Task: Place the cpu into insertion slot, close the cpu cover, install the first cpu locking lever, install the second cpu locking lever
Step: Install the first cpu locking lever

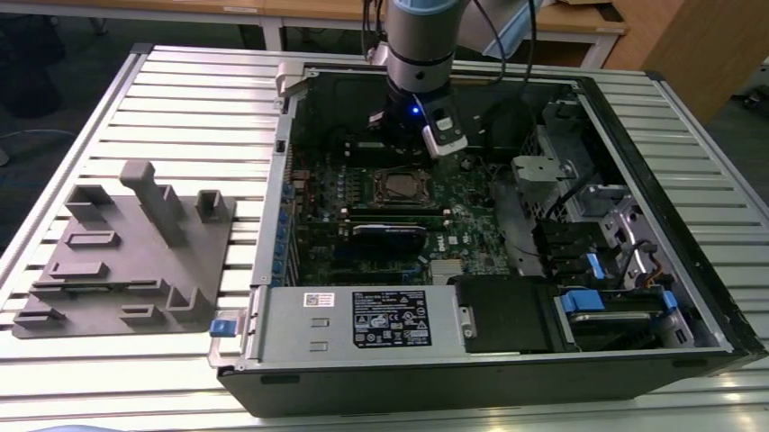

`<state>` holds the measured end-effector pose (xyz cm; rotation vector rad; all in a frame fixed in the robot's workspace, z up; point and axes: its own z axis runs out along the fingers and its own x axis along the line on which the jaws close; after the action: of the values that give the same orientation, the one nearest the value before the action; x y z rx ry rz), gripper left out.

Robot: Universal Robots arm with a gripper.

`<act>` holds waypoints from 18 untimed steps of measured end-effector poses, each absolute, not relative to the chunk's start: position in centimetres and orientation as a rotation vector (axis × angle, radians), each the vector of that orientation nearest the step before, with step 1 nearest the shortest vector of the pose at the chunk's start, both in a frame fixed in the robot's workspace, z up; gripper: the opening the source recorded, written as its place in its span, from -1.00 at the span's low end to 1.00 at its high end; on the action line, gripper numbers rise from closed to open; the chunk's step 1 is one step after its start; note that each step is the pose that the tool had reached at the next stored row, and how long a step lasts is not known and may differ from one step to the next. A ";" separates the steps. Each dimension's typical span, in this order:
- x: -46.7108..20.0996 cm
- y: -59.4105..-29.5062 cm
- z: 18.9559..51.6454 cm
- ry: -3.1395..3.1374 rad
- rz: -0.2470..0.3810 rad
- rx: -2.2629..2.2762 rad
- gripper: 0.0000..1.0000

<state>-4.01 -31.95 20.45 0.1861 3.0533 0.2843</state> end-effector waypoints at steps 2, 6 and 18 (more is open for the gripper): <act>-4.0 -32.0 20.4 3.049 0.283 0.220 -0.79; -4.0 -31.9 20.4 3.048 0.283 0.229 -0.79; -4.0 -31.8 20.4 3.042 0.278 0.268 -0.79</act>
<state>-4.01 -31.79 20.38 0.2683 3.0425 0.2784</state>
